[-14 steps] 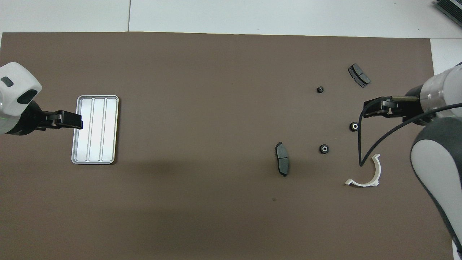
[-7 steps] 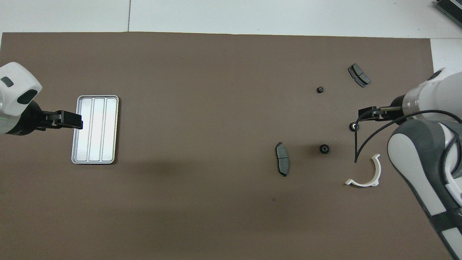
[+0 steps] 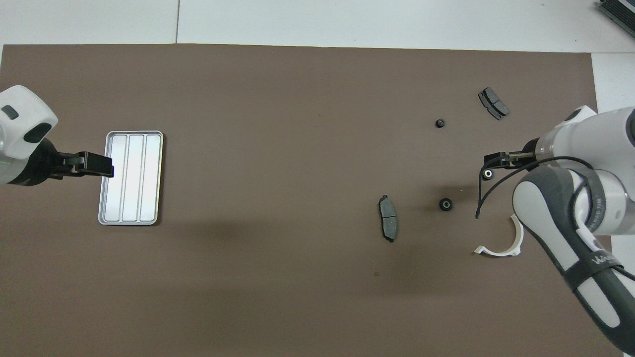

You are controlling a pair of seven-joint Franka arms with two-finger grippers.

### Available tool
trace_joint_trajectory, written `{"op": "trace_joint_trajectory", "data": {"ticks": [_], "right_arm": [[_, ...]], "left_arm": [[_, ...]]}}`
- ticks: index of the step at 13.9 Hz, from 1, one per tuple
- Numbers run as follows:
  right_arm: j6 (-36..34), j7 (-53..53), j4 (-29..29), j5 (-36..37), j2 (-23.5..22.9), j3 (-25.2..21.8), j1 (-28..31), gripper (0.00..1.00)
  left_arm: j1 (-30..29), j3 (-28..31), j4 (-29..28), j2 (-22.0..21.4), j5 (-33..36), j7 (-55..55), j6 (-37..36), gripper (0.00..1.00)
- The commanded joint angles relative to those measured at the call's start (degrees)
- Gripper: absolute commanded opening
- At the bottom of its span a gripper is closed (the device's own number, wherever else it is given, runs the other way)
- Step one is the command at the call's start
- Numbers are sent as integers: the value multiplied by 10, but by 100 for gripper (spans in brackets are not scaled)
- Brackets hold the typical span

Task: Pick bearing gear from pile to tray
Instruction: 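Grasp the black bearing nearest the right gripper with the right gripper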

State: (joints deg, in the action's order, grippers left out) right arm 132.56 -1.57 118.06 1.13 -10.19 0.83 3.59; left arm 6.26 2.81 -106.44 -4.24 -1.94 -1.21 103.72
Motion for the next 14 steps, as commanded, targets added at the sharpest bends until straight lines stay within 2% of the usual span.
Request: {"op": "trace_joint_trajectory", "data": {"ticks": [1, 7, 12, 13, 14], "right_arm": [[39, -32, 9, -10, -23, 4, 9, 100], [93, -37, 17, -10, -57, 4, 18, 100], [93, -40, 18, -10, -63, 4, 17, 100], [88, -47, 18, -10, -63, 4, 19, 98], [85, -51, 18, -10, -62, 4, 21, 91]], "left_arm": [[2, 1, -20, -16, -3, -3, 12, 100], [2, 1, -20, -16, -3, -3, 12, 100], [2, 1, -20, -16, -3, -3, 12, 100], [2, 1, -20, -16, -3, -3, 12, 100], [2, 1, -20, -16, -3, -3, 12, 100]]}}
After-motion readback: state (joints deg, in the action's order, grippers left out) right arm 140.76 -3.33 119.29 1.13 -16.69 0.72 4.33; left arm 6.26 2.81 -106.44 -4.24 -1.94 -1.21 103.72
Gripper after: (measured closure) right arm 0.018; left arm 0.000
